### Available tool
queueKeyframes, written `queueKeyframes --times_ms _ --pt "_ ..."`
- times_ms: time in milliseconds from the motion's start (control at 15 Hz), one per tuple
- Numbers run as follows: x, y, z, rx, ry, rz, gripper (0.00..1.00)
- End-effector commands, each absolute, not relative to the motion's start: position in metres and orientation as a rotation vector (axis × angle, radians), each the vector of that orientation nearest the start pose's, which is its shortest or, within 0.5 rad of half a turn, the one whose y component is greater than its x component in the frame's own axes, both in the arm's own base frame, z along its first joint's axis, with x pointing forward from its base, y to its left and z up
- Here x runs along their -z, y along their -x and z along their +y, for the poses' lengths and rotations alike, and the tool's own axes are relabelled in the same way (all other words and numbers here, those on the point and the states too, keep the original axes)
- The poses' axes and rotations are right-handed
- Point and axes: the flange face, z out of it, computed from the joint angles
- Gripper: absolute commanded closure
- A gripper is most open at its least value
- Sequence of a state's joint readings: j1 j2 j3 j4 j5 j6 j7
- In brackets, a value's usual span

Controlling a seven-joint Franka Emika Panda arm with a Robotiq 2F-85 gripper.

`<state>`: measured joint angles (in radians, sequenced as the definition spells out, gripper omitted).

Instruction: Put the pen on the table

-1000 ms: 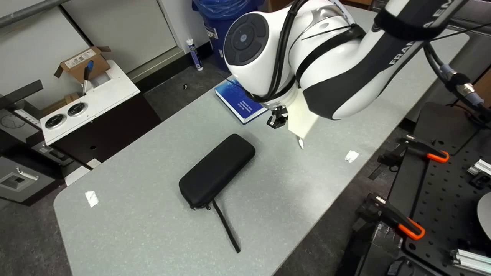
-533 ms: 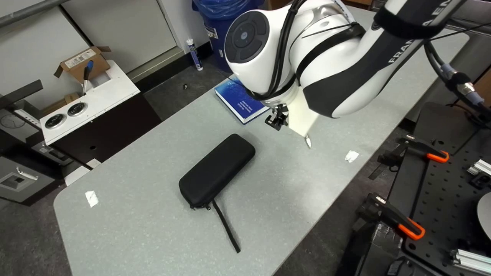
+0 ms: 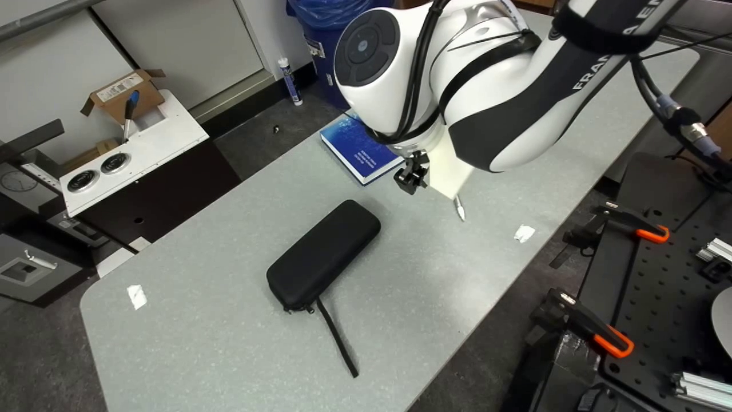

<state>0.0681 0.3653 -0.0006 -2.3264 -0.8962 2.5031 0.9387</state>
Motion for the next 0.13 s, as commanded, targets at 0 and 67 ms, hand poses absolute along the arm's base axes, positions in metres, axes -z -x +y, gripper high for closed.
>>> queueKeyframes --times_ms 0,67 --pt "-0.1666 -0.4941 0.0392 0.124 3.615 0.158 0.0" --pt "-0.1666 -0.494 0.0394 0.125 3.615 0.157 0.0"
